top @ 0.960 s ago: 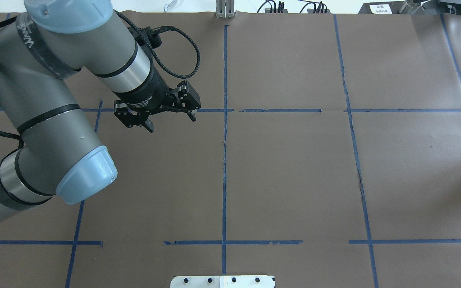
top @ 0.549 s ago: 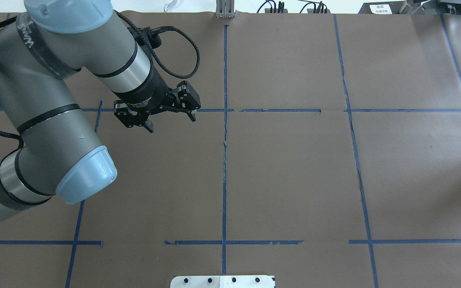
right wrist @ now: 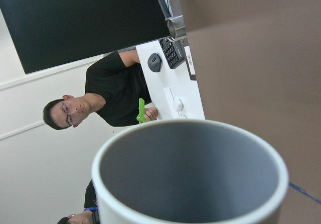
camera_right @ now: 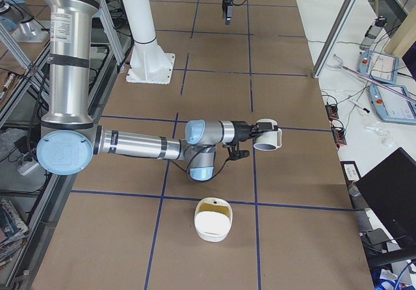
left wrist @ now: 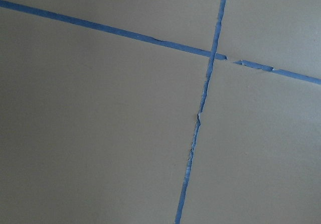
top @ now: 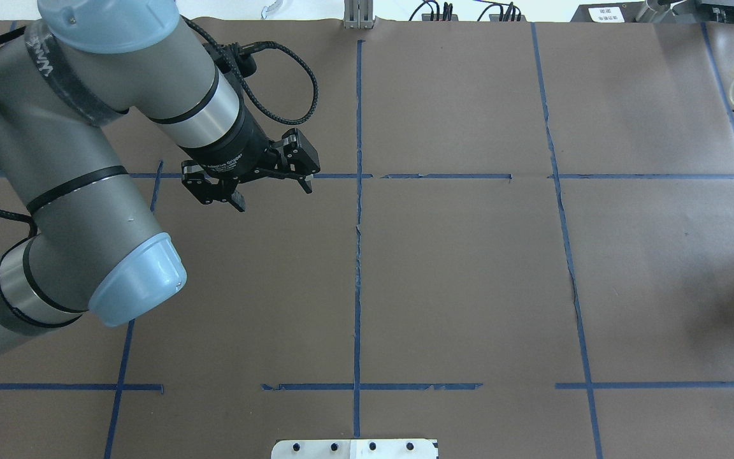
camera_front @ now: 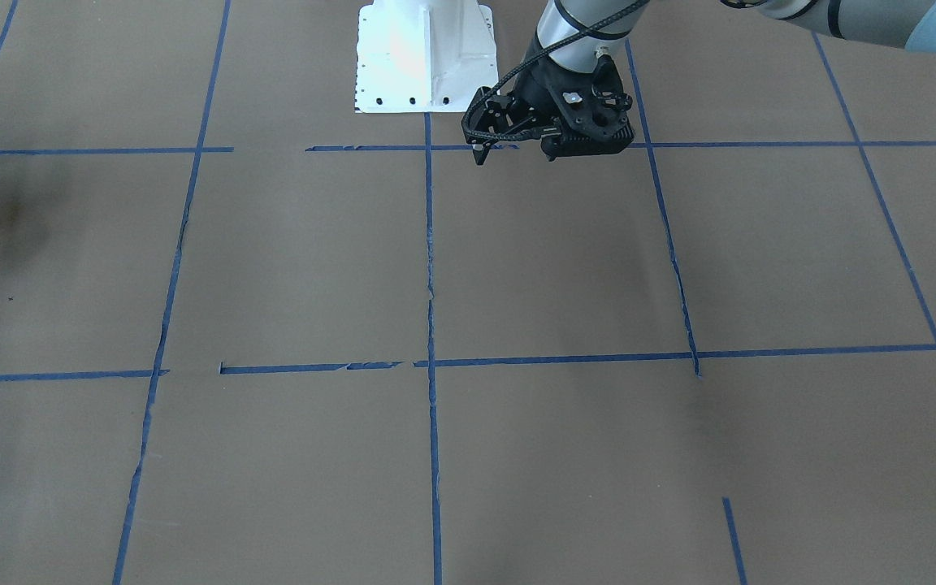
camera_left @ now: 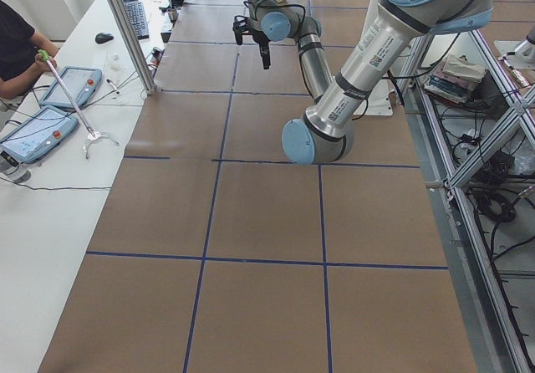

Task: Left arm hands cup to right arm to dump lemon

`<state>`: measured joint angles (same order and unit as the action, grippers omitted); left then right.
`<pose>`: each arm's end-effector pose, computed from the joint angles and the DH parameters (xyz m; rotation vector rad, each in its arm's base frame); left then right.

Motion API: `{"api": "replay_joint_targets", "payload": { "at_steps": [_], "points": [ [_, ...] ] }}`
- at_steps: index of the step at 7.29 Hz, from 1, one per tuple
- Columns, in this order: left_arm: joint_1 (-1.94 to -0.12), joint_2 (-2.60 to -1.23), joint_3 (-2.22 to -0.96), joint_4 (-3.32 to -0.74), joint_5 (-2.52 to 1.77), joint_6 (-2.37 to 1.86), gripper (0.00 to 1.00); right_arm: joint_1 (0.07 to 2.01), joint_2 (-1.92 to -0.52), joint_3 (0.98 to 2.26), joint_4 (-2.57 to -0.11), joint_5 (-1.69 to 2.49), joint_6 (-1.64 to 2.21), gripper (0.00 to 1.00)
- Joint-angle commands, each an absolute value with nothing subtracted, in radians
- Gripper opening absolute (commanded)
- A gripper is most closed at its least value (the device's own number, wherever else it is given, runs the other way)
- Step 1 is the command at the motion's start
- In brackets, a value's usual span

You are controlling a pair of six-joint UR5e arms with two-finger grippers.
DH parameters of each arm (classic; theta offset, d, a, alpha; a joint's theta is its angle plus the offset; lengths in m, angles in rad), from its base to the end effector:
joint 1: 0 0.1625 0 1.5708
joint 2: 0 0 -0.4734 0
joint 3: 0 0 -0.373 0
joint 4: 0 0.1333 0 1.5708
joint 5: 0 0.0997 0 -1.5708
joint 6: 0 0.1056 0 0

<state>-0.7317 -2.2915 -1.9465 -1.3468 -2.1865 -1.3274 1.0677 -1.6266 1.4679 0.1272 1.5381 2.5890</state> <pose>0.4077 -0.4633 0.1654 -0.1130 1.0134 -0.1769 -0.0974 -0.4606 0.5978 0.0749 -1.7994 1.6202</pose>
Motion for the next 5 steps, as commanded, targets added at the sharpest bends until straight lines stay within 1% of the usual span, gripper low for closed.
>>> {"api": "replay_joint_targets", "payload": {
  "at_steps": [1,3,4,5],
  "points": [
    [-0.732,-2.295,-1.947,-1.347,-2.186,-1.33,1.0,0.923,-1.53,1.5,0.065,1.455,2.208,0.29],
    [-0.73,-2.307,-1.945,-1.348,-2.186,-1.331,1.0,0.746,-1.465,1.508,-0.001,1.324,1.792,0.27],
    [-0.73,-2.318,-1.941,-1.351,-2.186,-1.342,1.0,0.671,-1.401,1.514,-0.047,1.251,1.628,0.27],
    [-0.729,-2.338,-1.928,-1.371,-2.186,-1.353,1.0,0.594,-1.294,1.525,-0.178,1.133,1.495,0.25]
  ]
}}
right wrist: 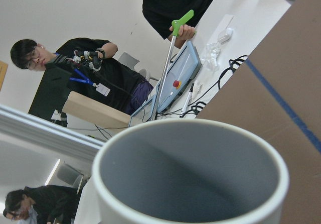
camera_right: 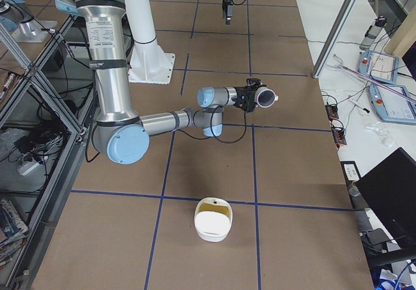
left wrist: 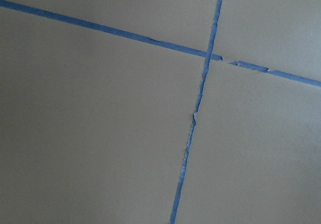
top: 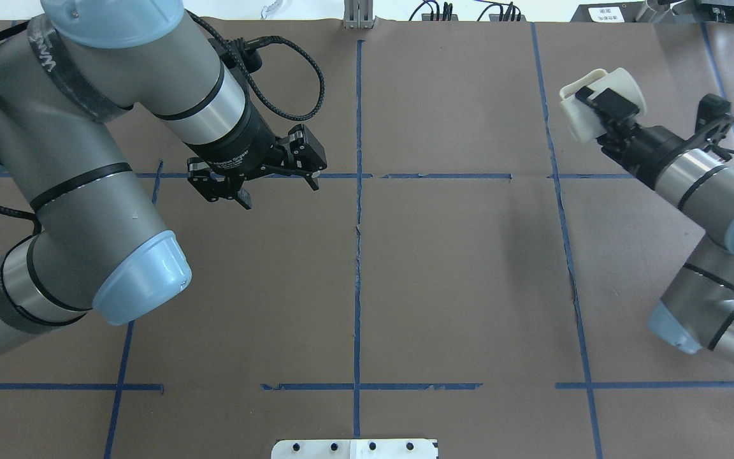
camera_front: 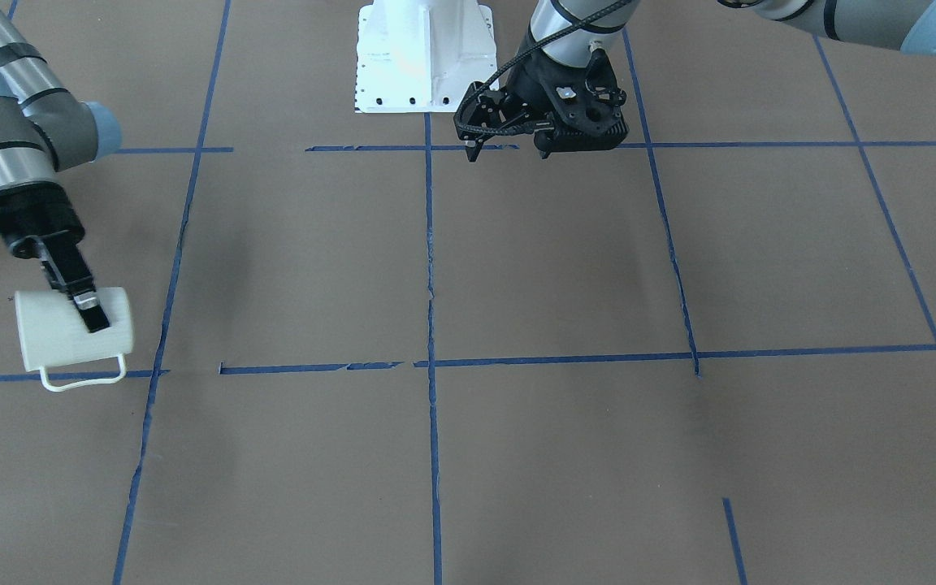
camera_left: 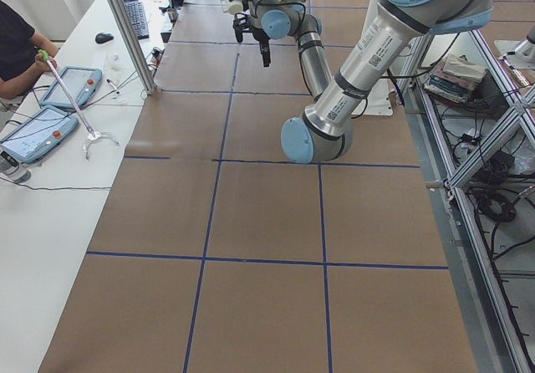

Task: Left arm hands cup to right arm to dump lemon

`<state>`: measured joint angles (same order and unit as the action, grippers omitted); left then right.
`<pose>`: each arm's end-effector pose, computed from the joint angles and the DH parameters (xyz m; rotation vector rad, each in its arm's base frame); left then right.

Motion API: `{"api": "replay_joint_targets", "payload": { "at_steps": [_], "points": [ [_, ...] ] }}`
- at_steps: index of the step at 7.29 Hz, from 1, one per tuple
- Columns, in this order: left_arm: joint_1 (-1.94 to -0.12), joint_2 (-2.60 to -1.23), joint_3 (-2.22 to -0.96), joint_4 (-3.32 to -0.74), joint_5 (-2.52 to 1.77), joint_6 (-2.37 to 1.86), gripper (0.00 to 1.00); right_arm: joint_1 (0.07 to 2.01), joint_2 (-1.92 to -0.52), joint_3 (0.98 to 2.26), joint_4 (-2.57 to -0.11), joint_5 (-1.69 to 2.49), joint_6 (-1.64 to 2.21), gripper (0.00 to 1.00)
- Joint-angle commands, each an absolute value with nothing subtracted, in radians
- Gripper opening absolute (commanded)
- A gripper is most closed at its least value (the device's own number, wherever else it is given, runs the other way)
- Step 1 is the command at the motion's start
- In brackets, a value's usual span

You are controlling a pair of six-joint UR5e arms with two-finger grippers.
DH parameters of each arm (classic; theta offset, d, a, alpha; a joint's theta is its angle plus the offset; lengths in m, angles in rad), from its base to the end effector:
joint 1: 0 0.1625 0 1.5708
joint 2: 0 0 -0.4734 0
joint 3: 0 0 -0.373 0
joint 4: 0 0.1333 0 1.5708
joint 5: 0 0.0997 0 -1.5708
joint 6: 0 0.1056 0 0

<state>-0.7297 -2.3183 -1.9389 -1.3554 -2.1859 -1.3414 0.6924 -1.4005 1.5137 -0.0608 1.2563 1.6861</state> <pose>0.4104 -0.4641 0.1502 -0.1059 1.0346 -0.1778 -0.3142 -0.4762 0.4821 0.7179 -1.5334 0.8684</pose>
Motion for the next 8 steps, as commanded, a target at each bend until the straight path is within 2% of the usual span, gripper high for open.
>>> {"api": "replay_joint_targets", "payload": {
  "at_steps": [1,3,6,8],
  "points": [
    [-0.729,-2.368,-1.918,-1.371,-2.18,-1.356,1.0,0.512,-1.228,1.529,-0.271,1.021,1.403,0.26],
    [-0.729,-2.475,-1.817,-1.364,-2.154,-1.358,1.0,0.406,-1.105,1.52,-0.427,0.883,1.225,0.29],
    [-0.727,-2.508,-1.804,-1.315,-2.155,-1.359,1.0,0.249,-0.985,1.506,-0.608,0.659,1.087,0.28],
    [-0.727,-2.529,-1.783,-1.206,-2.158,-1.359,1.0,0.203,-0.977,1.505,-0.658,0.591,1.053,0.28]
  ]
}}
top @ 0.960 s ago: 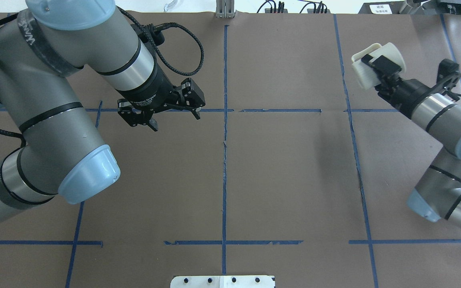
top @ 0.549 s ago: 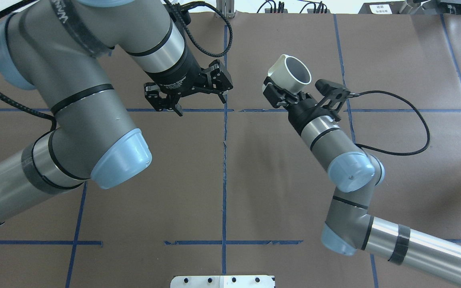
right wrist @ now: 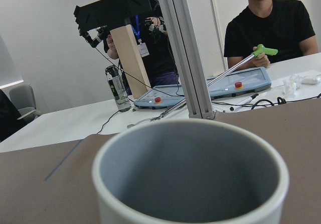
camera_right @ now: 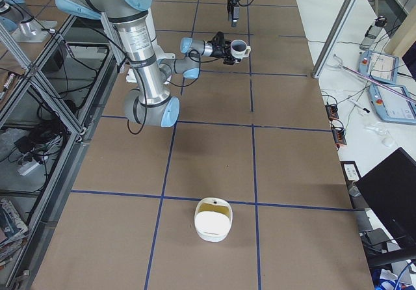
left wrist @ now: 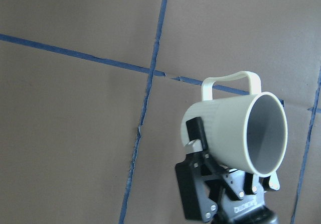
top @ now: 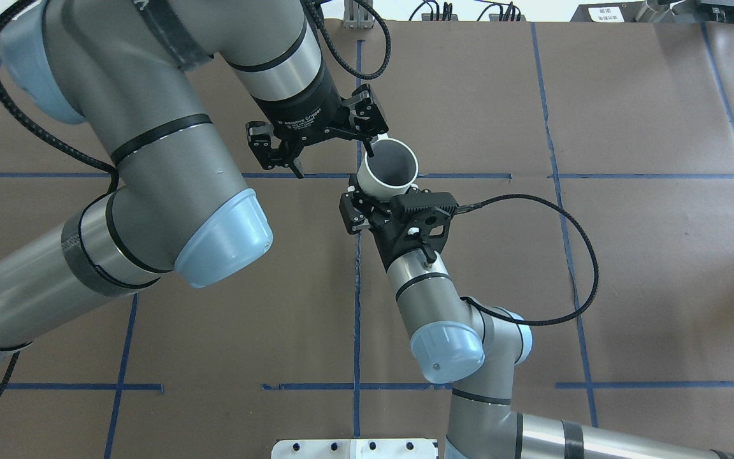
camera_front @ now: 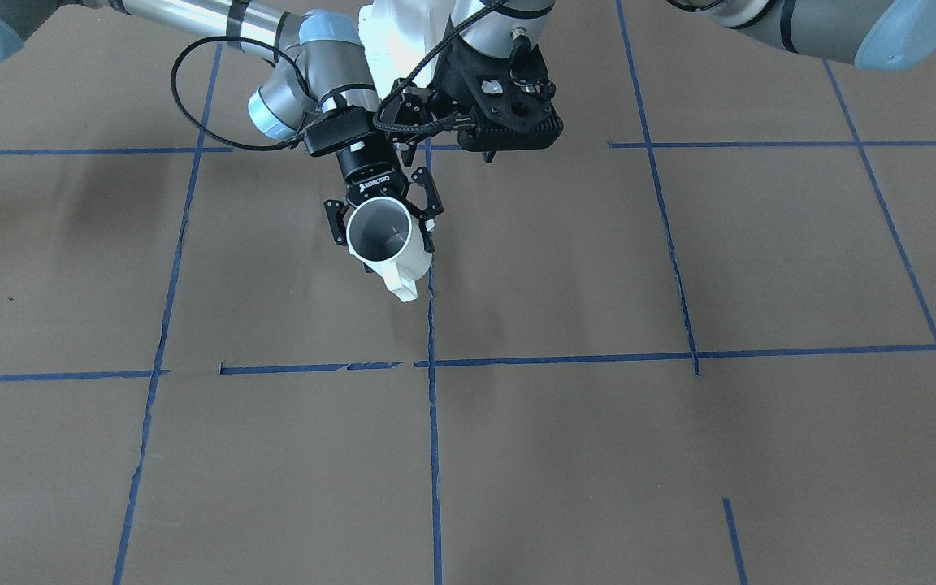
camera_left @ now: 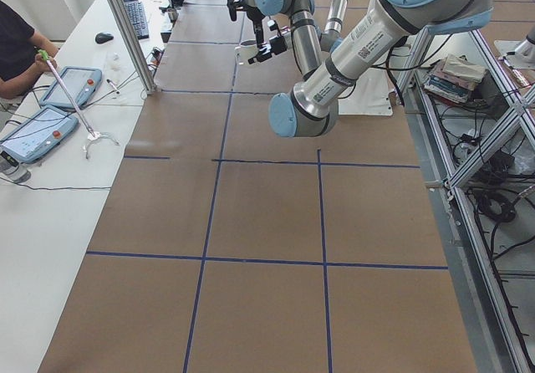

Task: Left arm hands cup to right arm to dump lemon

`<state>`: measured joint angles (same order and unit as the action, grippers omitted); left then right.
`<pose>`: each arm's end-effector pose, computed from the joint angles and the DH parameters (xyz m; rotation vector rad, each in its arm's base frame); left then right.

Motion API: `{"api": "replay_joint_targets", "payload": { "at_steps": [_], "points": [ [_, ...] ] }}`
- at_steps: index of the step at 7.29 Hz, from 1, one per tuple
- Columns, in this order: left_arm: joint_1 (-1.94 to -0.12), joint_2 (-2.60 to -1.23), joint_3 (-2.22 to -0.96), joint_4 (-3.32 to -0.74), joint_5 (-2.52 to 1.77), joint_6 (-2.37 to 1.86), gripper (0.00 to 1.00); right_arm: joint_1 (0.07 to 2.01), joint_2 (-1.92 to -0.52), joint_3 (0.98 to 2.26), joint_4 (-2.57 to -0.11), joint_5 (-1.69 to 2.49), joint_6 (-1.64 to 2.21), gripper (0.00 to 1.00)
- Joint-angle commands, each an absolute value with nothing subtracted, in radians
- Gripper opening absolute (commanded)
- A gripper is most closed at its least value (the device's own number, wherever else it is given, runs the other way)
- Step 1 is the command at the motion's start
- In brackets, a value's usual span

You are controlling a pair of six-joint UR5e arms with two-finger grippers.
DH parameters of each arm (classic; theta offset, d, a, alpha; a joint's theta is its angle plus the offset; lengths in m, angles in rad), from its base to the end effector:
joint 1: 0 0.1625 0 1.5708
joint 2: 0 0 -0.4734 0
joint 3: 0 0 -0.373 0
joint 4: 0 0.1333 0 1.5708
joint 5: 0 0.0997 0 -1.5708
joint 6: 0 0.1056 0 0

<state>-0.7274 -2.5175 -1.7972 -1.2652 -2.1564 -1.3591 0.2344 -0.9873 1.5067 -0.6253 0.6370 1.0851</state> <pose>0.4433 -0.4950 0.0761 -0.1076 0.9980 -0.2179 -0.5890 -0.3650 0.2799 1.1680 -0.9835 0.4805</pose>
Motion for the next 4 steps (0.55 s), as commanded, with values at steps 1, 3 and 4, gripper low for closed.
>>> {"api": "replay_joint_targets", "payload": {
  "at_steps": [1,3,4],
  "points": [
    [-0.727,-2.528,-1.767,-1.189,-2.157,-1.393,1.0,0.186,-0.974,1.505,-0.681,0.54,0.982,0.28],
    [-0.721,-2.531,-1.738,-1.192,-2.155,-1.432,0.92,0.178,-0.953,1.509,-0.719,0.525,0.951,0.28],
    [-0.719,-2.531,-1.73,-1.196,-2.154,-1.433,0.88,0.176,-0.948,1.517,-0.73,0.511,0.939,0.28]
  ]
}}
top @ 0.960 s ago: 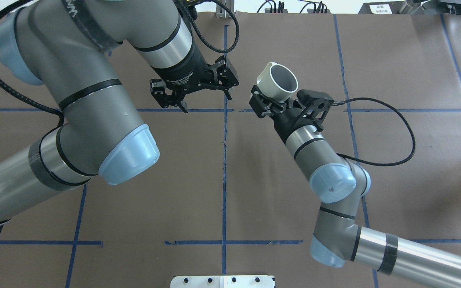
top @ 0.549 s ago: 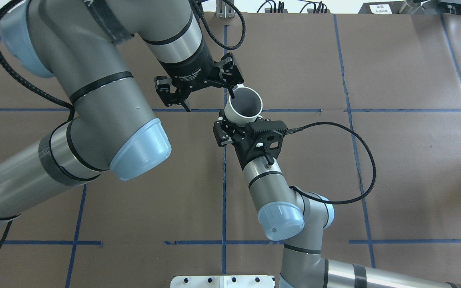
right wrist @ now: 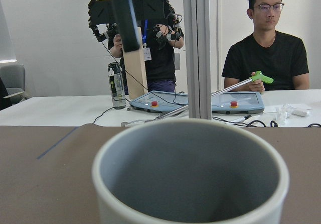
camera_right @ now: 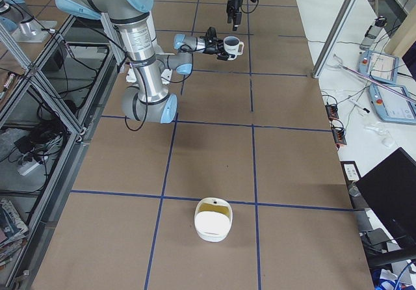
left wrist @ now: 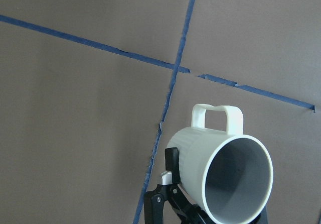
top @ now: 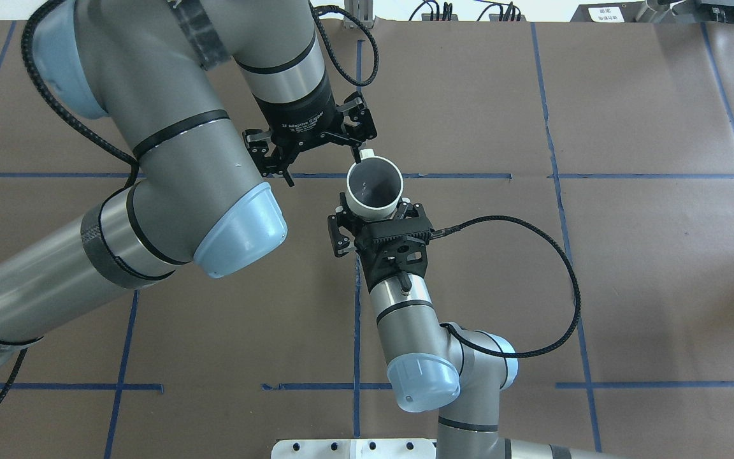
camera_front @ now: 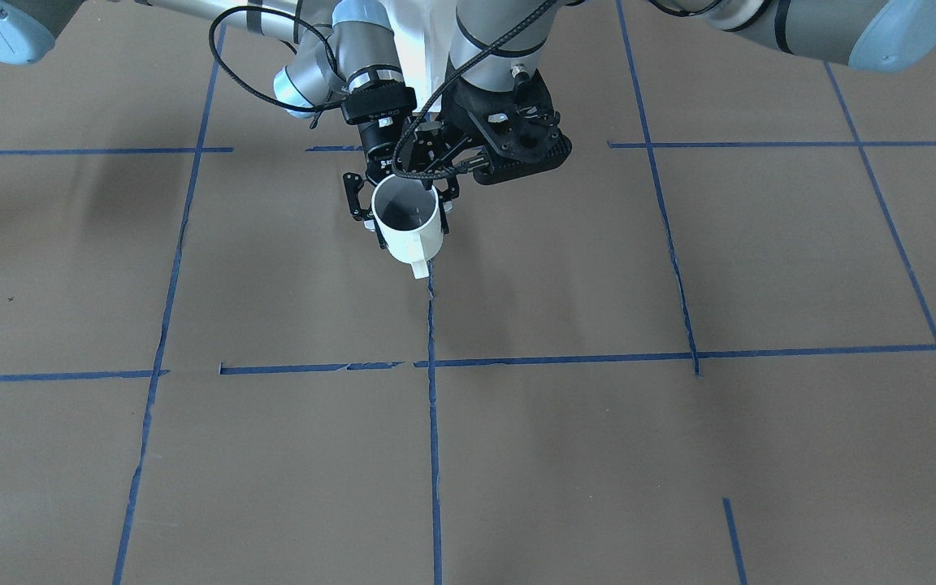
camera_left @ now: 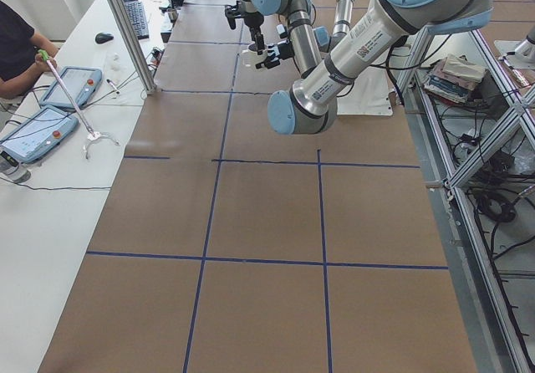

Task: Left arm hands cup to right arm to dump lemon

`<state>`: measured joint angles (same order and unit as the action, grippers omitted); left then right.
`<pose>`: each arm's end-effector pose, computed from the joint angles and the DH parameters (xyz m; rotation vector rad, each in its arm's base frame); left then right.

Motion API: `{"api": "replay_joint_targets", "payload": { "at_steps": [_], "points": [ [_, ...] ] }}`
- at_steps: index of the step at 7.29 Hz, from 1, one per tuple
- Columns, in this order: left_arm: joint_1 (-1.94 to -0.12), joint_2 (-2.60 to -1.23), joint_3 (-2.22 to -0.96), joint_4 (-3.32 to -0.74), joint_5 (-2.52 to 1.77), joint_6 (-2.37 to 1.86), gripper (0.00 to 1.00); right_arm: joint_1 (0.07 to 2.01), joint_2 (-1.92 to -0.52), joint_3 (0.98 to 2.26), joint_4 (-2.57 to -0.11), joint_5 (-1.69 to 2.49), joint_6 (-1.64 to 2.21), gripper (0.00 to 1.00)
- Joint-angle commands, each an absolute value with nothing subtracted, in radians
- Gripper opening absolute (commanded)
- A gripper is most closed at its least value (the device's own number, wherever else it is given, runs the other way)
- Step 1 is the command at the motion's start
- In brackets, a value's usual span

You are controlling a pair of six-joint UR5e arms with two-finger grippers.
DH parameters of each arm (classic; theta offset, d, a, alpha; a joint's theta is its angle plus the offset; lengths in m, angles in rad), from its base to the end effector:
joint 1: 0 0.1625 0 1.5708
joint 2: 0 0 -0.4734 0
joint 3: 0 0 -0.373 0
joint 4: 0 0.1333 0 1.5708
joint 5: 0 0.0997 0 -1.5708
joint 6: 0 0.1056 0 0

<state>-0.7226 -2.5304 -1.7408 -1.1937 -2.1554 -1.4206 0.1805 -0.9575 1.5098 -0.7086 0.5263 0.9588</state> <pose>0.4604 -0.5059 0.0930 -0.1959 0.8993 -0.3118 -0.6069 -0.3391 0.2637 1.2571 -0.8271 0.3891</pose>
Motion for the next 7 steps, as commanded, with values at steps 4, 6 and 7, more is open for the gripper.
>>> {"api": "replay_joint_targets", "payload": {
  "at_steps": [4,6,7],
  "points": [
    [-0.675,-2.531,-1.724,-1.221,-2.08,-1.427,0.74,0.167,-0.93,1.52,-0.735,0.518,0.879,0.31],
    [-0.675,-2.53,-1.729,-1.22,-2.071,-1.427,0.7,0.166,-0.933,1.522,-0.735,0.522,0.855,0.32],
    [-0.675,-2.526,-1.729,-1.22,-2.063,-1.425,0.7,0.158,-0.934,1.54,-0.735,0.522,0.827,0.32]
  ]
}}
